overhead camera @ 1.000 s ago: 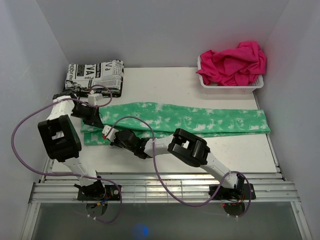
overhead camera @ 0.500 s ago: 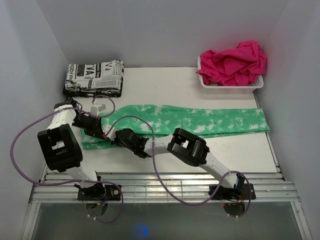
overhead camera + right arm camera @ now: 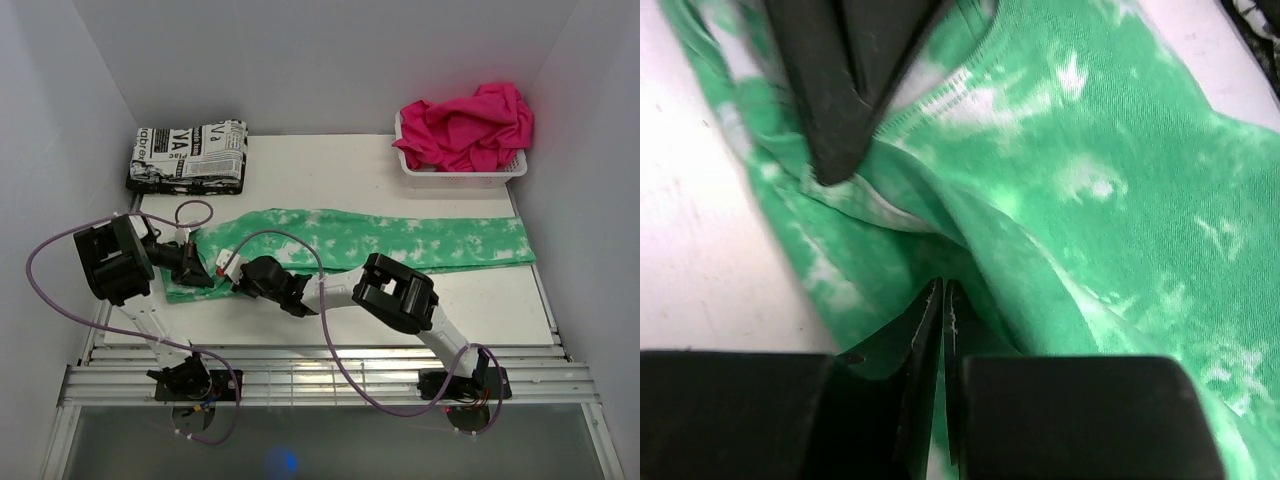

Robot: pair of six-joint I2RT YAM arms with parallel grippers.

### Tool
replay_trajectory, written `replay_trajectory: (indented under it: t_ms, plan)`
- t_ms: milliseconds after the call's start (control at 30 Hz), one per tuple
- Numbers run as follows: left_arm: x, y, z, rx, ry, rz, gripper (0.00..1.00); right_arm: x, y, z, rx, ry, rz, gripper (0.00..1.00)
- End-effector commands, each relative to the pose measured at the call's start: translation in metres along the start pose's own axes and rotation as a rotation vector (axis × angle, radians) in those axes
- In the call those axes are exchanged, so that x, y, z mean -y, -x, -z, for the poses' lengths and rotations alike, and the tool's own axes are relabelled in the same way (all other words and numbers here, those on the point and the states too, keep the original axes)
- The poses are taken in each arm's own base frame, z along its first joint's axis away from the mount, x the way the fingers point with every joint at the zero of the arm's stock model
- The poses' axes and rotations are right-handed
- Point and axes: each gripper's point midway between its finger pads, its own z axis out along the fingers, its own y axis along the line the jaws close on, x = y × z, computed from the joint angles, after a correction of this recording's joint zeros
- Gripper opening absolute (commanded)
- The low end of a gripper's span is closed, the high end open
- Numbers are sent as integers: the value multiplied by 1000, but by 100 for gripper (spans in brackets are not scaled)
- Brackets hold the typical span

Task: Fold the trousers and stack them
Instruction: Fold the trousers

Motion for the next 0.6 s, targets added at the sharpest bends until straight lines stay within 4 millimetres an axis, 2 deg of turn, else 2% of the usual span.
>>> replay_trajectory:
  t_ms: [0, 100, 133, 167, 200, 233, 333, 433, 467, 567]
  plan:
    - [-38, 45, -1, 97, 102, -100, 0, -9, 40, 14, 69, 56, -84, 9]
    - [-40, 51, 4, 97, 128, -117, 0, -17, 40, 8, 60, 73, -116, 8]
    - [-40, 52, 8, 99, 139, -130, 0, -21, 28, 3, 36, 76, -124, 8]
    - [-39, 53, 11, 98, 151, -151, 0, -22, 26, -1, 30, 71, -130, 8]
    - [-32, 57, 20, 111, 160, -176, 0, -21, 29, -6, 35, 61, -143, 8]
    - [-28, 59, 25, 118, 164, -194, 0, -24, 15, -12, 9, 60, -141, 8]
    - [-13, 62, 42, 134, 189, -245, 0, -25, 0, -25, -18, 45, -150, 8]
    - [-4, 52, 51, 110, 203, -266, 0, -23, -12, -35, -41, 24, -167, 8]
    - [-3, 48, 52, 99, 209, -271, 0, -20, -7, -38, -34, 13, -171, 8]
    - [-13, 32, 51, 55, 266, -286, 1, -17, -5, -40, -29, 8, -177, 8]
